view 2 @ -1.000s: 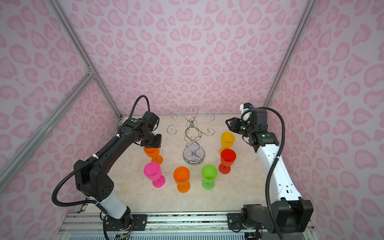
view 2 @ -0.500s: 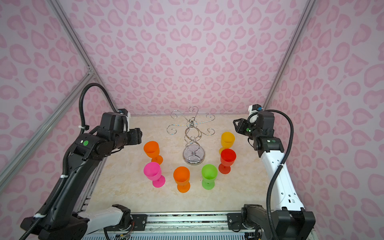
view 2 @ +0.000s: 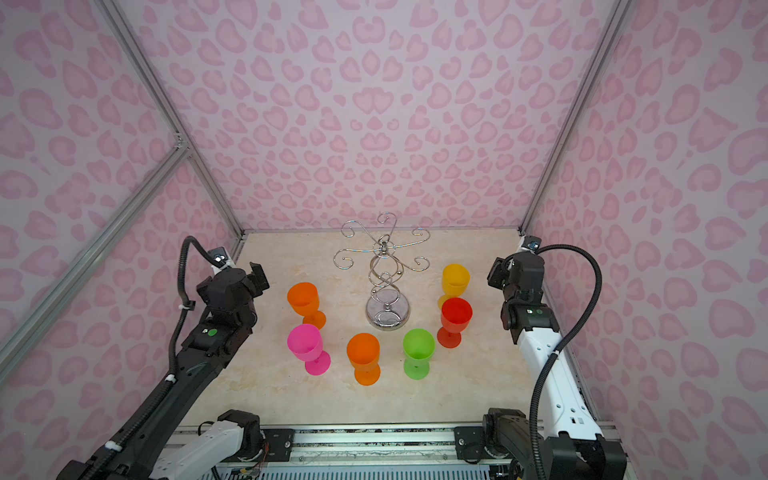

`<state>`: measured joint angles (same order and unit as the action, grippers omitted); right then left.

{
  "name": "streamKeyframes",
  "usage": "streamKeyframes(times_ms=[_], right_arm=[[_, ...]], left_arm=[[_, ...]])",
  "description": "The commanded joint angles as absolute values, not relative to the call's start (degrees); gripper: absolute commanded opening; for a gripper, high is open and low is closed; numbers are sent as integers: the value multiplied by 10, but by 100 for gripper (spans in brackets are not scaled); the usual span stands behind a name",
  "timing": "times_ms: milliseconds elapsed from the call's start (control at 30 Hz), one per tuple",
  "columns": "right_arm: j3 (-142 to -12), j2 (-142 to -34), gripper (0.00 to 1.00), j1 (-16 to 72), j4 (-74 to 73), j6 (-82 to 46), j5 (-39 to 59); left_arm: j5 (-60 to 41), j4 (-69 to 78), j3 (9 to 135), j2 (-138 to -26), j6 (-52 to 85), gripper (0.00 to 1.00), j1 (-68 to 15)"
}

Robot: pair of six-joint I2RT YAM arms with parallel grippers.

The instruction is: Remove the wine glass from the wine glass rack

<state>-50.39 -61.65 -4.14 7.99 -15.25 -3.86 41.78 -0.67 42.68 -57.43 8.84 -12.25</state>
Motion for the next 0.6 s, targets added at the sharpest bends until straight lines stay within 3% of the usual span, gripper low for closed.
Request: streamKeyframes(times_ms=[0, 233, 567], right_arm=[[-475, -613, 64, -41, -6, -143, -92], [-434, -623, 65, -44, -60, -141, -104], [-333, -693, 65, -43, -214, -118, -95]], left_arm=[[402, 138, 363, -597, 95, 98, -96], [224, 323, 241, -658, 107, 98, -12], [117, 500, 203, -806, 70, 98, 18]])
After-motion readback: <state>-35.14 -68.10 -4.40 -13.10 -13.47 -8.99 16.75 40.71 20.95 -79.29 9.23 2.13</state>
